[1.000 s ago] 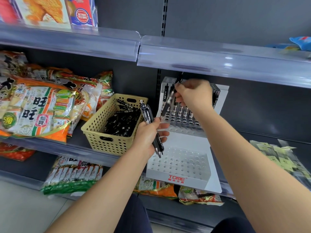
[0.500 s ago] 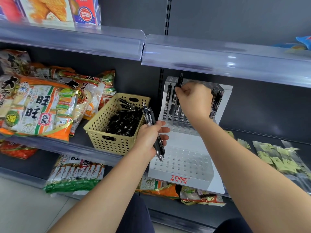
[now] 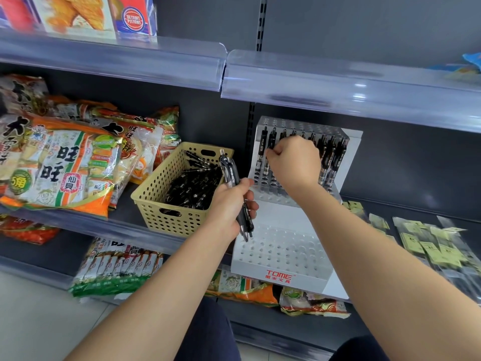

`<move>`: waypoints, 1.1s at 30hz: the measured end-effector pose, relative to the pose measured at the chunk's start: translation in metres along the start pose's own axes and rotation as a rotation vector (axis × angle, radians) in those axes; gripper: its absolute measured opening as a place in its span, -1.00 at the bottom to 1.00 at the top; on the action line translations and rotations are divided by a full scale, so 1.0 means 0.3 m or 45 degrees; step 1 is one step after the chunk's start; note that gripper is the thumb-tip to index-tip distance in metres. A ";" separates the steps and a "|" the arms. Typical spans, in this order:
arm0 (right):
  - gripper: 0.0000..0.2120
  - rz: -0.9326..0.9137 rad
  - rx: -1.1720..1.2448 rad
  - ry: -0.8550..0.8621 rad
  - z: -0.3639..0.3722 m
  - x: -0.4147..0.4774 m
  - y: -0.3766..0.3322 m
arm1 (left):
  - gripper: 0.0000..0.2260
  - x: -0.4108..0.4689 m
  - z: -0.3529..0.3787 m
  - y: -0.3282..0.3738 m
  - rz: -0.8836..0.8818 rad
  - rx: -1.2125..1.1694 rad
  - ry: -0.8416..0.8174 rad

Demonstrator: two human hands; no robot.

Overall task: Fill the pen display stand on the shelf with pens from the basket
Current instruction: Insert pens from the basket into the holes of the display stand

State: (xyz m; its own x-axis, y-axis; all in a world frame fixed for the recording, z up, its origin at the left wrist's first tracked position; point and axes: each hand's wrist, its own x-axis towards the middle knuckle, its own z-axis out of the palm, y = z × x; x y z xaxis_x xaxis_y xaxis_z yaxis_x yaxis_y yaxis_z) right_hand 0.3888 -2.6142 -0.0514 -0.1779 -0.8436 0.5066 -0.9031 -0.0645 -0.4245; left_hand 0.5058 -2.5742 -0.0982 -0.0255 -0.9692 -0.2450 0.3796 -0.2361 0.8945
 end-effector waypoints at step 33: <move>-0.63 -0.122 1.095 -1.005 -0.091 -0.051 -0.006 | -0.76 0.009 -0.016 0.099 -0.205 -0.538 0.040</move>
State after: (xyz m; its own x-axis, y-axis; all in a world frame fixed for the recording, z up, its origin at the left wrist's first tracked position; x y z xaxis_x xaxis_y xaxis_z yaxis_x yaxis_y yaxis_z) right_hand 0.3826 -2.5865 -0.0380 0.4417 -0.8931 0.0856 -0.2841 -0.2298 -0.9308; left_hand 0.5215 -2.5836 -0.0742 -0.0896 -0.9183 -0.3857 0.7175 -0.3281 0.6144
